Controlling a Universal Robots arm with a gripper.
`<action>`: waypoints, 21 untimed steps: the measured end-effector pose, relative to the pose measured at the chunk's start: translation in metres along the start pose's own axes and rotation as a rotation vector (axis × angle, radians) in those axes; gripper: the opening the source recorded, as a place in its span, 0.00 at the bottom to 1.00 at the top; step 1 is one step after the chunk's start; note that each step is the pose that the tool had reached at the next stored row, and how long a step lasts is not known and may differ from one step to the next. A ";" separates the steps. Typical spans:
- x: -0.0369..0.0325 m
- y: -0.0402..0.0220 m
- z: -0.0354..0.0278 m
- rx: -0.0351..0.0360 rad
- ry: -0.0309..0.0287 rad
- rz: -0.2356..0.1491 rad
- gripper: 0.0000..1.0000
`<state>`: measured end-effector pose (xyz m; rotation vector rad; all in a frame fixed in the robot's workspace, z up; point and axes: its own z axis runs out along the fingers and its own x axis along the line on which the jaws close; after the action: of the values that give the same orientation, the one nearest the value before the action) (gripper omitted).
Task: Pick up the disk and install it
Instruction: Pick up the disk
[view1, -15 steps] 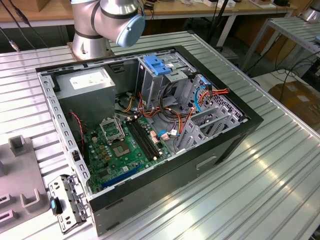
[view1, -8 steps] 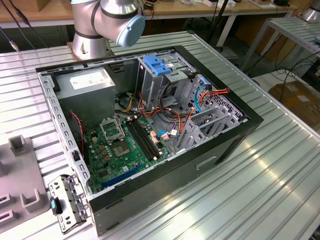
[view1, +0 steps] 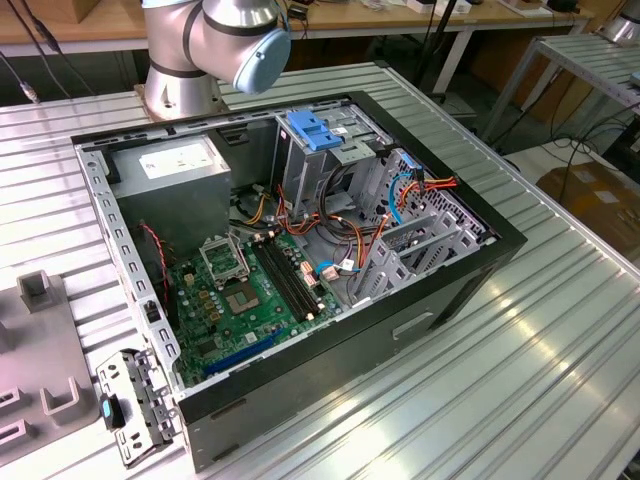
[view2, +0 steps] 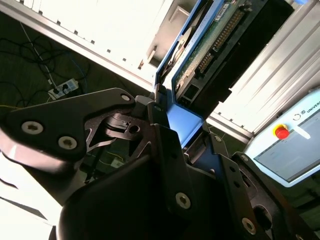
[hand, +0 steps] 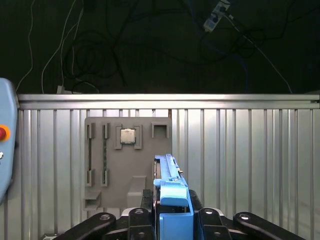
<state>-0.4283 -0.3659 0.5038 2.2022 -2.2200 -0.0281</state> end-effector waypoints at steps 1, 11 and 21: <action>0.0000 -0.0015 0.0000 0.0001 -0.0001 0.000 0.37; -0.0001 -0.0164 -0.0004 0.0000 0.0000 0.000 0.37; -0.0003 -0.0319 -0.0007 0.0000 0.0000 0.000 0.37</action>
<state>-0.3964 -0.3659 0.5038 2.2022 -2.2201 -0.0281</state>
